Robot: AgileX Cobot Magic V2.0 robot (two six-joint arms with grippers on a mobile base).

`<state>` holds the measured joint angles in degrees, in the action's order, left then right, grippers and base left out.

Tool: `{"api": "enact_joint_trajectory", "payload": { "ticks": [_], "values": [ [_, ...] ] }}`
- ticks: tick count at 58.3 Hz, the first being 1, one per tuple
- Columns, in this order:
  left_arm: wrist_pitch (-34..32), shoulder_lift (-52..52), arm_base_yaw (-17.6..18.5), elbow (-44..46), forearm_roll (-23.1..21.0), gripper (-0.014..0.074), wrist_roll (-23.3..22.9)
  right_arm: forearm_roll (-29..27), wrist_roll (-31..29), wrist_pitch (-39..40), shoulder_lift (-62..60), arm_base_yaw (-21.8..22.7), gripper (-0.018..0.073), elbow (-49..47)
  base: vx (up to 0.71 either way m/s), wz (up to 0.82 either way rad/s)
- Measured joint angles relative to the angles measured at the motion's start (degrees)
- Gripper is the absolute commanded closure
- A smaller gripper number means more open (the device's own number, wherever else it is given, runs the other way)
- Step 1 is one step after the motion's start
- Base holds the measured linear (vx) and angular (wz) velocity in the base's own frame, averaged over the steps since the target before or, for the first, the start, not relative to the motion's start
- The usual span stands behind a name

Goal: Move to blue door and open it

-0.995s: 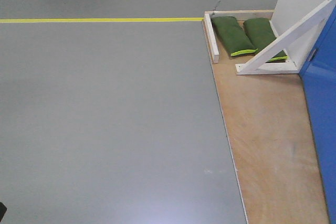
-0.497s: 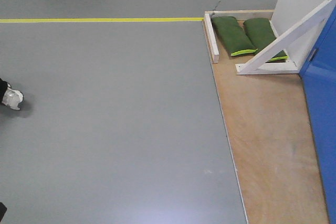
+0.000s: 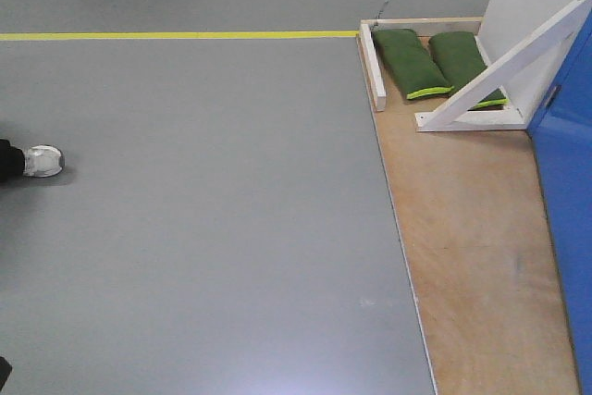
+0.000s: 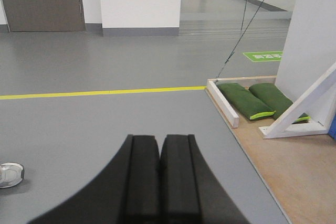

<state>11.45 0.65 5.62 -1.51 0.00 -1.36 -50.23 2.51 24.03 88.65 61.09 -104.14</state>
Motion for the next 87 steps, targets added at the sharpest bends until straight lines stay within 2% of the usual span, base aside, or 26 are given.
{"api": "enact_joint_trajectory", "payload": {
  "ticks": [11,31,48,65,87],
  "values": [
    [0.0,0.0,0.0,0.0,0.0,0.0524,0.0,-7.29,0.0,-0.06,6.55,2.3,0.0561,0.05,0.0,0.0],
    [0.0,0.0,0.0,0.0,0.0,0.0524,0.0,-17.16,0.0,-5.83,13.72,2.29,0.0561,0.15,0.0,0.0],
    [0.0,0.0,0.0,0.0,0.0,0.0524,0.0,-27.47,0.0,-7.16,18.22,2.29,0.0561,0.15,0.0,0.0],
    [0.0,0.0,0.0,0.0,0.0,0.0524,0.0,-28.59,0.0,-19.41,20.04,2.24,0.0561,0.15,0.0,0.0],
    [0.0,0.0,0.0,0.0,0.0,0.0524,0.0,-30.71,0.0,-25.9,20.24,2.24,0.0561,0.15,0.0,0.0]
  ]
}}
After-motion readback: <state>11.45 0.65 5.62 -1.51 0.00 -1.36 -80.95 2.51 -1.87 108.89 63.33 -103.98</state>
